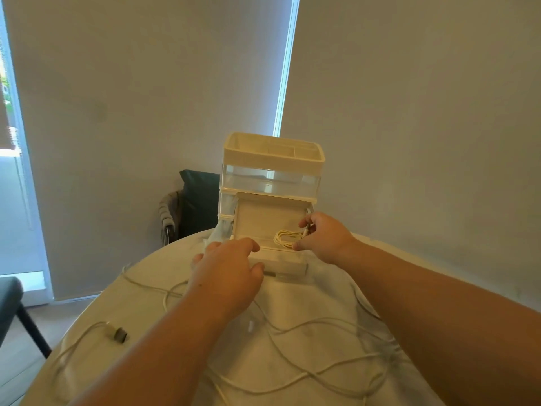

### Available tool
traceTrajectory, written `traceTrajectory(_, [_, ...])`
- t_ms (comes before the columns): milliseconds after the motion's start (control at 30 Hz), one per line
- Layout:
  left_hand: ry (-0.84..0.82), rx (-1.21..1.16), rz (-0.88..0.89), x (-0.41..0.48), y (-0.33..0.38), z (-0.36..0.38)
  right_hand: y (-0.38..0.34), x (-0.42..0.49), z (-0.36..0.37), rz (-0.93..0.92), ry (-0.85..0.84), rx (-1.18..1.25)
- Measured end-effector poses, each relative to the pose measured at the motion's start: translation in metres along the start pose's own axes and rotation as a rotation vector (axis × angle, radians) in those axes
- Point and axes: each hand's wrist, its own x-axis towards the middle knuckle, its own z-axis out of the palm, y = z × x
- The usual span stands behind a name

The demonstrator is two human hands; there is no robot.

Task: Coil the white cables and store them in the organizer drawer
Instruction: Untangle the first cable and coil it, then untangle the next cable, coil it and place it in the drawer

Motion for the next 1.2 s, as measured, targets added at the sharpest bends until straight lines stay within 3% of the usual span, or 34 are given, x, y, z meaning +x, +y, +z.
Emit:
traceTrajectory(333, [-0.017,-0.034,-0.013,0.002,-0.003,0.000,0.007,0.026,0.014,-0.030,-0.171,-0.251])
traceTrajectory(533, [-0.016,-0.052,-0.016,0.000,-0.003,0.002,0.005,0.031,0.013,-0.018,-0.224,-0.281])
traceTrajectory(667, [-0.020,-0.047,-0.016,0.000,-0.002,0.001,0.007,0.035,0.009,0.004,-0.195,-0.230])
traceTrajectory(867, [0.012,-0.048,-0.004,0.001,-0.003,0.001,-0.008,0.019,0.003,-0.080,0.033,-0.401])
traceTrajectory(1000, [0.013,-0.063,0.004,0.003,-0.005,0.002,-0.022,-0.006,0.013,-0.170,-0.271,-0.827])
traceTrajectory(1100, [0.061,-0.130,0.037,0.003,-0.006,-0.001,-0.031,-0.026,0.008,-0.134,-0.328,-0.808])
traceTrajectory(1200, [0.121,-0.158,0.043,0.004,-0.004,-0.009,-0.040,-0.042,-0.006,-0.135,-0.186,-0.650])
